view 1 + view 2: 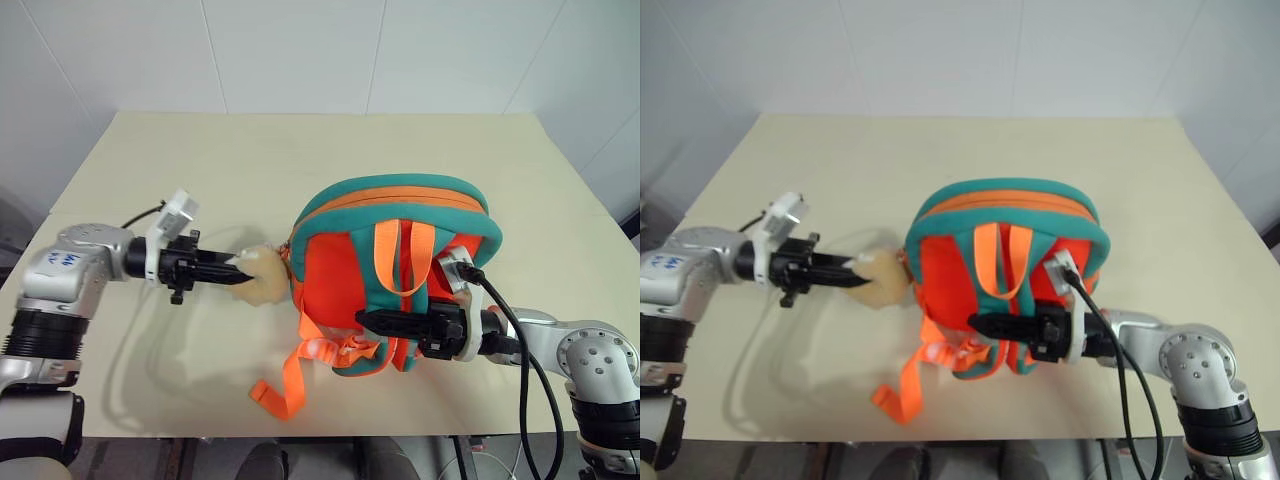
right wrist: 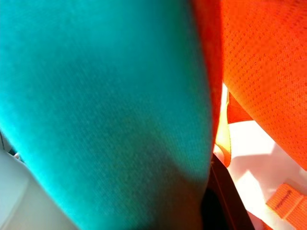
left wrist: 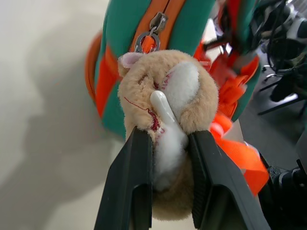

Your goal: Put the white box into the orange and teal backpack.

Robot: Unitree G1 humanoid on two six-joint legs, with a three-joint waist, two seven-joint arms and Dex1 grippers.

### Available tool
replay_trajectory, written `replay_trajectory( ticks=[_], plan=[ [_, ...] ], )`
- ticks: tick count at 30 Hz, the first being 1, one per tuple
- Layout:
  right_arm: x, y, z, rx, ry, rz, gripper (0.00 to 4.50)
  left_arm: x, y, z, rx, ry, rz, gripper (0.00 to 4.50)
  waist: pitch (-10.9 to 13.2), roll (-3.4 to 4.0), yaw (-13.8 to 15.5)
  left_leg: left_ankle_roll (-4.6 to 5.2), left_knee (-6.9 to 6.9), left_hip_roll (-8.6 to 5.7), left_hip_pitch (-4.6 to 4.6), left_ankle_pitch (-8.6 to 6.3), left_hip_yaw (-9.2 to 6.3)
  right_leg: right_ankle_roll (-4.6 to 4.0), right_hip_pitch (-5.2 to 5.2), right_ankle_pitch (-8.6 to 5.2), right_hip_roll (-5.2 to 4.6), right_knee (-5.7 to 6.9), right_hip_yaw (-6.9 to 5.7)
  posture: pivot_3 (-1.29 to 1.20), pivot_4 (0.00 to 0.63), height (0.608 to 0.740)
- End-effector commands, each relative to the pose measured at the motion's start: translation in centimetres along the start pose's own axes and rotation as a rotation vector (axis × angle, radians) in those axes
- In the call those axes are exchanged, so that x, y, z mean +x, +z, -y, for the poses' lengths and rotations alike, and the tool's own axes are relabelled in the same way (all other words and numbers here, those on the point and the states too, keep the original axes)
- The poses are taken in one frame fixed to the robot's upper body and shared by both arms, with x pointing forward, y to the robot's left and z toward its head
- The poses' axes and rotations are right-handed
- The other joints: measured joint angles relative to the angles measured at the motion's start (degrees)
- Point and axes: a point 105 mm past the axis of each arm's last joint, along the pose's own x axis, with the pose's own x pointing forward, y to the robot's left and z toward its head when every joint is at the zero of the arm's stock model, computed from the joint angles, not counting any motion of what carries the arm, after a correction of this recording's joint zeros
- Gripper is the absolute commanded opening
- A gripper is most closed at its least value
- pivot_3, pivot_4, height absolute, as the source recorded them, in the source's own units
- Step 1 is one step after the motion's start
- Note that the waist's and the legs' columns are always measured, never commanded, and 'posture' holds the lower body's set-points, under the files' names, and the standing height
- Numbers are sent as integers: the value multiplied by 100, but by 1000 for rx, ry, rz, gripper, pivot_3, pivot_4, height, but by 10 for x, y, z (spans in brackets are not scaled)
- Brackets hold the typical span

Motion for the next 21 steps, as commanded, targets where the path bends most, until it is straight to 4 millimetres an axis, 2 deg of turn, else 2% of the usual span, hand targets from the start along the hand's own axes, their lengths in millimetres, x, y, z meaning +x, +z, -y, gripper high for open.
replay_trajectory(
  ticks=[1,4,7,13,15,17,21],
  plan=[
    [0,2,-9,-24,19,10,704,11,-22,-7,-38,-7,-27,612,0,0,2,0,0,0,1,0,0,0,0,0,0,1,0,0,150,740],
    [0,1,-10,-27,16,5,704,28,-34,-13,-43,-14,-18,612,0,0,8,0,1,0,1,0,0,0,0,0,0,1,0,0,150,740],
    [0,1,-10,-41,6,-6,704,36,-34,-9,-20,-42,16,612,-1,-1,33,0,5,-2,0,0,-2,1,3,0,-3,0,0,0,150,740],
    [-3,12,-8,-134,-59,15,704,26,-9,9,175,-3,62,612,-1,-2,31,0,6,-5,-3,0,-6,2,5,1,-12,-6,0,0,150,740],
    [-7,22,-3,-218,-120,55,704,17,-2,21,200,2,51,1280,-1,-1,18,0,3,-4,-4,0,-7,2,3,1,-11,-7,-2,0,150,740],
    [-10,35,-3,-323,-154,94,1334,9,2,34,220,1,37,1886,-1,-1,12,-1,-4,-2,-4,0,-6,2,0,1,-10,-10,-2,0,150,740],
    [-18,43,-6,-463,-182,96,2618,4,-1,49,274,19,-7,3172,0,0,4,-1,-26,-1,2,0,0,2,-1,1,-10,-21,-1,0,150,740]
  ],
)
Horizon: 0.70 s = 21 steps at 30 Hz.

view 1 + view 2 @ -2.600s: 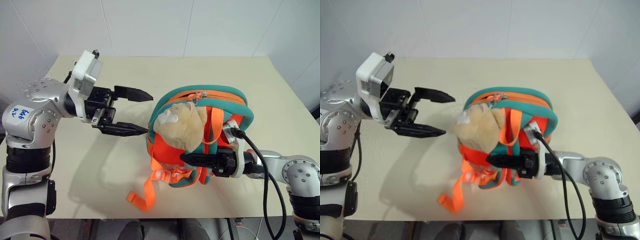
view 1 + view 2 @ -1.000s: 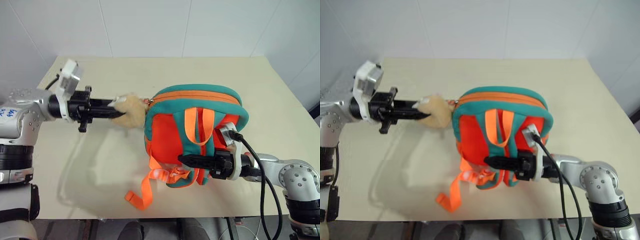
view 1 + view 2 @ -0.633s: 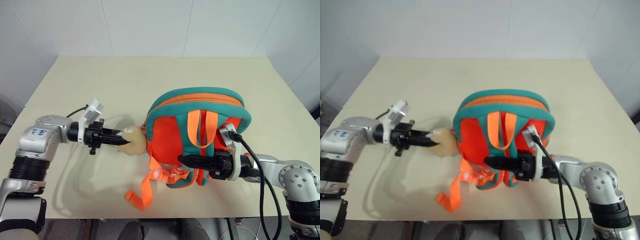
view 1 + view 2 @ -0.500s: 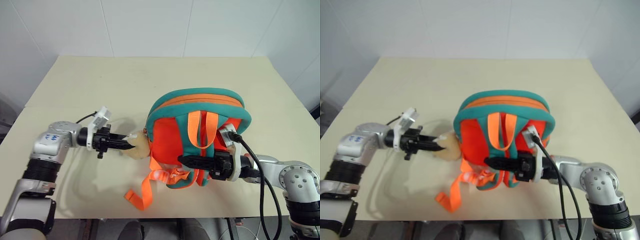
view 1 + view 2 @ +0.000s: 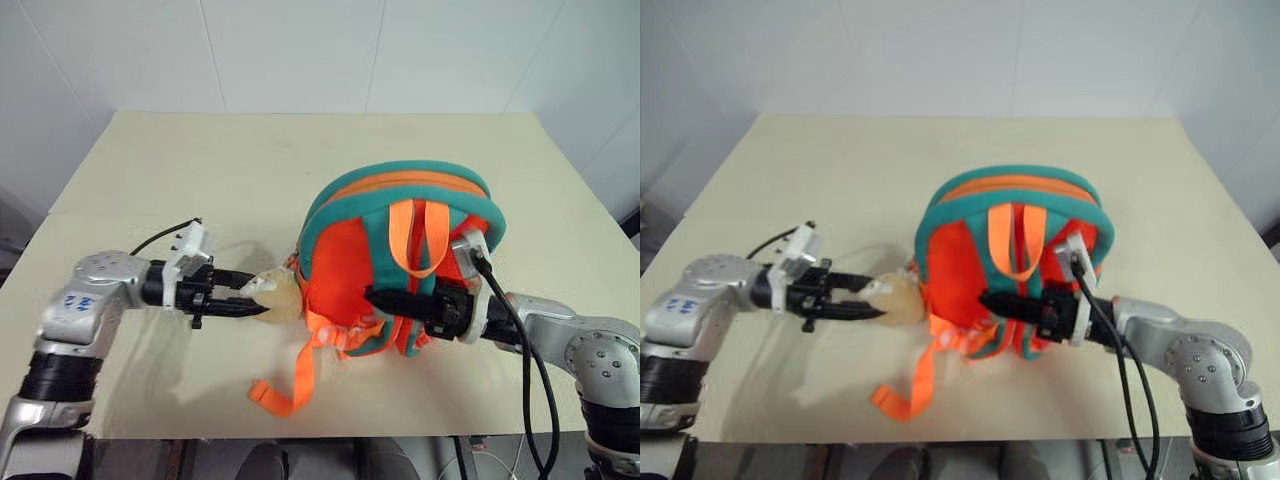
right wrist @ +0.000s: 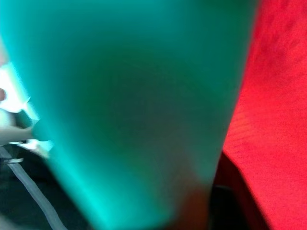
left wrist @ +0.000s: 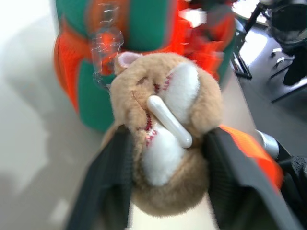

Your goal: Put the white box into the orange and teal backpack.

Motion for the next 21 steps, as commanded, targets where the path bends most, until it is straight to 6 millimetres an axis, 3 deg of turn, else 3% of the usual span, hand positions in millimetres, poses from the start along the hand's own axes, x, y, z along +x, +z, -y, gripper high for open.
replay_trajectory(
  ticks=[1,4,6,14,21],
  plan=[
    [-10,18,-2,-163,-36,35,2962,-3,10,11,77,16,5,3473,0,0,3,0,-2,2,0,0,0,0,0,0,1,-3,-1,0,150,740],
    [-30,21,9,-217,-104,-3,3982,-7,9,17,89,44,6,4437,1,0,30,0,-5,1,-5,0,0,-1,-2,0,1,-9,-2,0,150,740],
    [-44,20,16,-242,-149,-36,4437,-8,8,21,82,54,8,4500,1,0,32,0,-5,0,-5,0,0,-1,1,0,0,-17,-2,0,150,740],
    [-87,14,35,-296,-273,-134,4437,-1,-2,29,28,41,25,4500,0,1,12,1,-1,-1,4,0,6,-1,7,0,0,-35,0,0,150,740],
    [-125,8,56,-444,-366,-199,4437,-5,-10,24,36,140,96,4500,0,1,19,1,4,-3,9,0,12,0,12,1,0,-33,3,0,150,740]
  ],
)
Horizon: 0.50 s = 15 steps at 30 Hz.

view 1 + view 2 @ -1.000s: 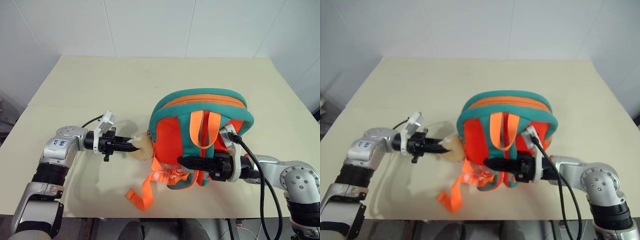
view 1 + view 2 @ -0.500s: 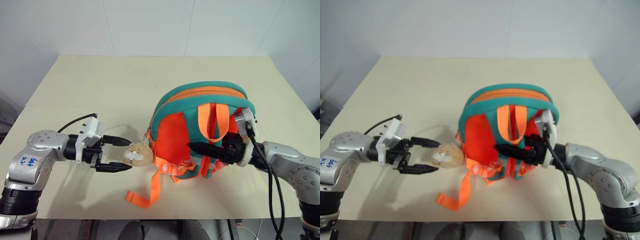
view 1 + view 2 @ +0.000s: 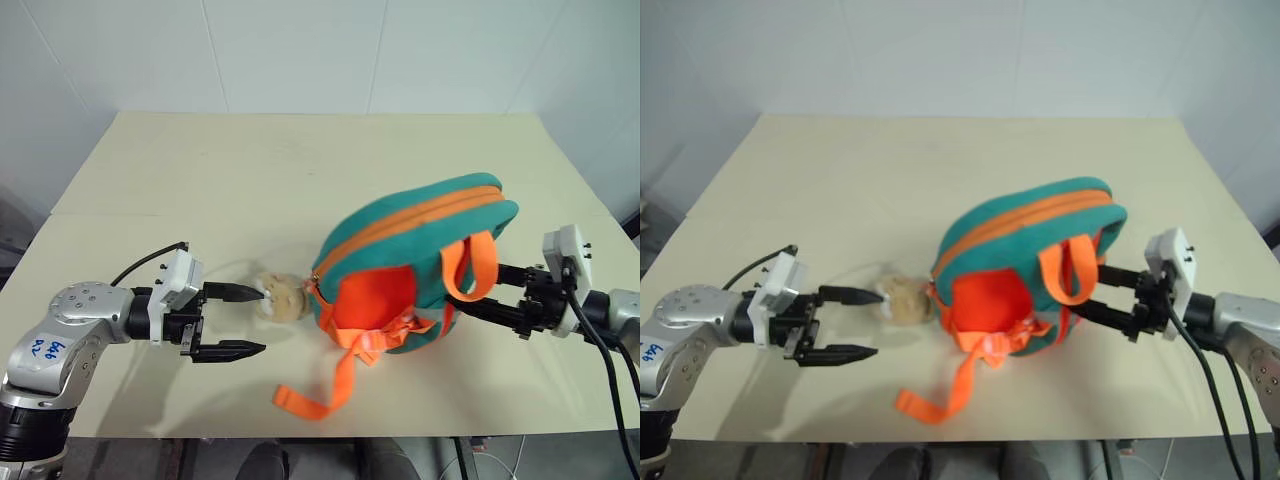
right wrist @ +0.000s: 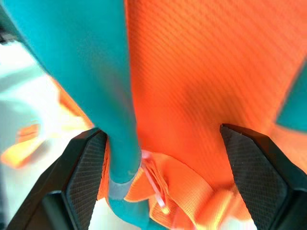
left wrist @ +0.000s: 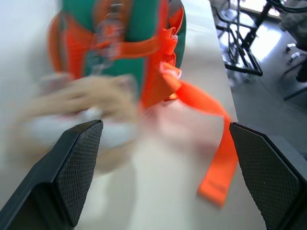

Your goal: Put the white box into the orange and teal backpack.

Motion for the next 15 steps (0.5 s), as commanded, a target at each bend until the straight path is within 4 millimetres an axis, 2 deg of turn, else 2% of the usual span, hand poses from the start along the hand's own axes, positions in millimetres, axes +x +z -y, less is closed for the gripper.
replay_trajectory(
  ticks=[1,5,12,15],
  plan=[
    [-18,3,12,-109,-44,-32,4437,-7,0,0,44,57,41,4500,0,0,-4,0,-1,0,1,0,2,0,0,0,0,-1,2,0,150,740],
    [-22,4,15,-103,-22,-46,4437,-5,-3,1,55,70,53,4500,0,0,-3,-1,4,1,4,0,3,1,1,1,0,5,3,0,150,740],
    [-37,-15,12,-120,40,-149,4437,-1,3,-1,100,75,86,4500,0,0,-1,-1,10,0,6,1,1,1,6,1,0,9,2,0,150,740],
    [-41,-14,12,-121,38,-155,4437,-1,3,-2,103,78,85,4500,0,0,-7,-1,10,0,7,1,3,1,5,2,-1,12,4,0,150,740]
  ],
)
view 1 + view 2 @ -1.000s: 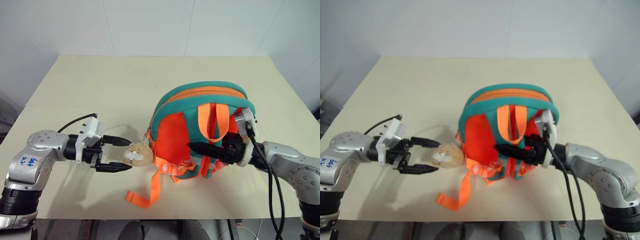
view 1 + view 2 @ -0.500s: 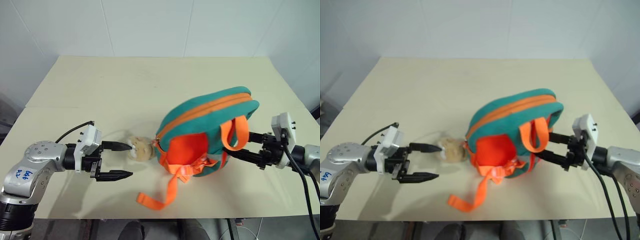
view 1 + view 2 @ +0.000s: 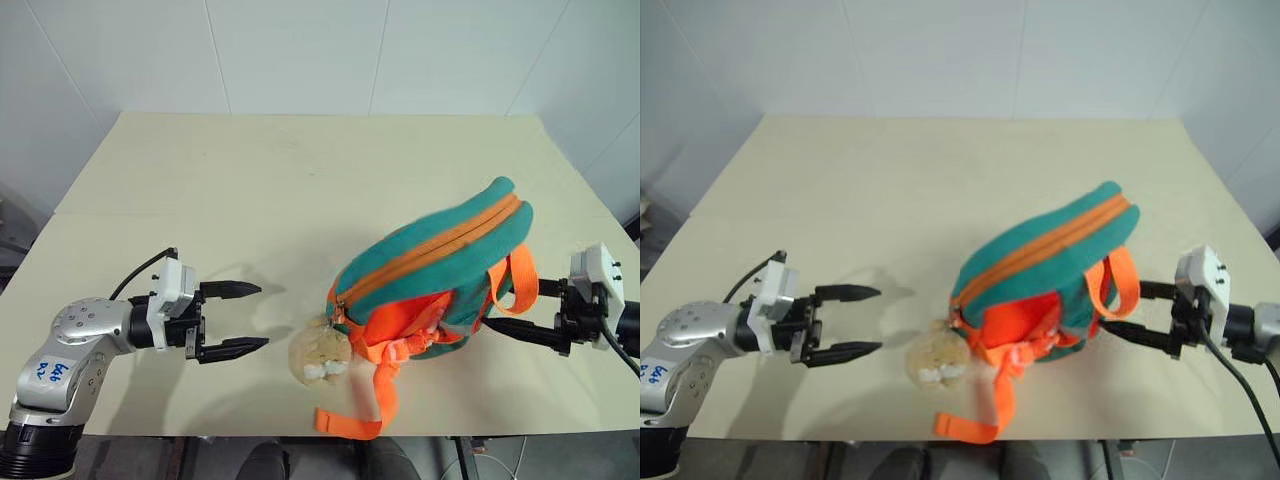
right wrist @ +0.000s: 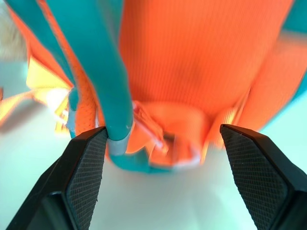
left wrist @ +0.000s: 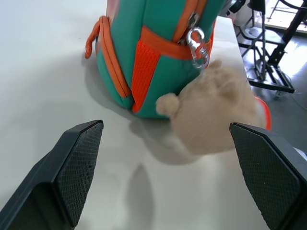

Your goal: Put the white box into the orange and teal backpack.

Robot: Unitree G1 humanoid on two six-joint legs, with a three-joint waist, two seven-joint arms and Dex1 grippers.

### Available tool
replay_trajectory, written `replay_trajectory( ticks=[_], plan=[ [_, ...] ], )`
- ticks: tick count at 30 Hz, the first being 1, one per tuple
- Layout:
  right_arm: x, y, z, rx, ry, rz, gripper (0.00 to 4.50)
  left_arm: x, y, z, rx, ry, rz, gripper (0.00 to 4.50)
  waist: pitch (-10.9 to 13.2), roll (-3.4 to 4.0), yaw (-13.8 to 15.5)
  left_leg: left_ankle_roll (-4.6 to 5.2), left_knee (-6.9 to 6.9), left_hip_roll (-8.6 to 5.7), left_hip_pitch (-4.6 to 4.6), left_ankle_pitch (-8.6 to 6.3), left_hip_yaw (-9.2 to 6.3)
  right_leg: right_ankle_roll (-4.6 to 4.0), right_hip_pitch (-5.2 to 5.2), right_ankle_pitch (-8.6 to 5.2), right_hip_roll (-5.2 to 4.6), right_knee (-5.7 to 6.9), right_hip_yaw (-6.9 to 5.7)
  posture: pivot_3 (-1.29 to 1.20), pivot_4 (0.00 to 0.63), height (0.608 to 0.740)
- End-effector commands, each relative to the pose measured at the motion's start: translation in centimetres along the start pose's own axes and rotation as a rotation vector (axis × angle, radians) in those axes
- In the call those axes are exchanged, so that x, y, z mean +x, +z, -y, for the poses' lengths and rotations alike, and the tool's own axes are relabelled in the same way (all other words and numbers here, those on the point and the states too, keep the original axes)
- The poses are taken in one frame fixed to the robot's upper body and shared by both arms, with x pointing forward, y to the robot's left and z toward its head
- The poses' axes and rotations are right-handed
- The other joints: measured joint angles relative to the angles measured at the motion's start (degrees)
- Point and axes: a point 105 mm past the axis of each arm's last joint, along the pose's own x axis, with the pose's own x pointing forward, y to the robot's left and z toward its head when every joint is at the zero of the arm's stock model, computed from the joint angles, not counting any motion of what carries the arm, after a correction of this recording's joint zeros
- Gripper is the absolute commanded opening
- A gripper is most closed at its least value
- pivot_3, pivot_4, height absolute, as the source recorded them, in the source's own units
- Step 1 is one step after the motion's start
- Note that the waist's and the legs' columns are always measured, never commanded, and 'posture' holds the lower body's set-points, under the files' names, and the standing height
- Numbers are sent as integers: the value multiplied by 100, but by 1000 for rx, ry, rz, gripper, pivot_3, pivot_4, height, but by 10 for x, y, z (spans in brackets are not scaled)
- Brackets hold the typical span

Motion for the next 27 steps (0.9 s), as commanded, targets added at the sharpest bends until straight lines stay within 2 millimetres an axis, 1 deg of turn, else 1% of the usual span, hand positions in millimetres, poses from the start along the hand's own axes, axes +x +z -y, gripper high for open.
replay_trajectory(
  ticks=[1,5,7,9,12,19,27],
  plan=[
    [-13,11,3,-49,-20,-7,4437,-1,6,-1,44,3,19,4500,0,0,-1,0,0,0,1,0,0,0,0,0,0,2,0,0,150,740],
    [-14,13,3,-51,-39,12,4437,0,6,2,65,-28,44,4500,0,1,-7,0,1,0,5,0,1,-1,0,-1,1,8,1,0,150,740],
    [-14,9,3,-78,-41,-6,4437,1,3,3,62,-32,38,4500,0,0,-6,0,1,1,6,0,0,-1,0,-1,1,9,0,0,150,740],
    [-18,8,8,-107,-70,-14,4437,1,1,3,61,-40,32,4500,0,1,-5,0,2,0,6,0,1,-1,0,-1,1,8,1,0,150,740],
    [-24,12,15,-115,-96,-6,4437,0,0,1,73,-35,34,4500,0,1,-6,0,4,0,5,0,4,-1,1,0,1,8,2,0,150,740],
    [-24,17,14,-156,-77,10,4437,-2,5,-7,123,-4,60,4500,0,1,-7,0,9,0,6,0,4,-1,1,-1,1,14,3,0,150,740],
    [-27,11,11,-160,-76,-2,4437,-6,10,-12,136,2,55,4500,0,1,-4,0,12,0,6,0,4,0,2,0,1,16,3,0,150,740]
  ],
)
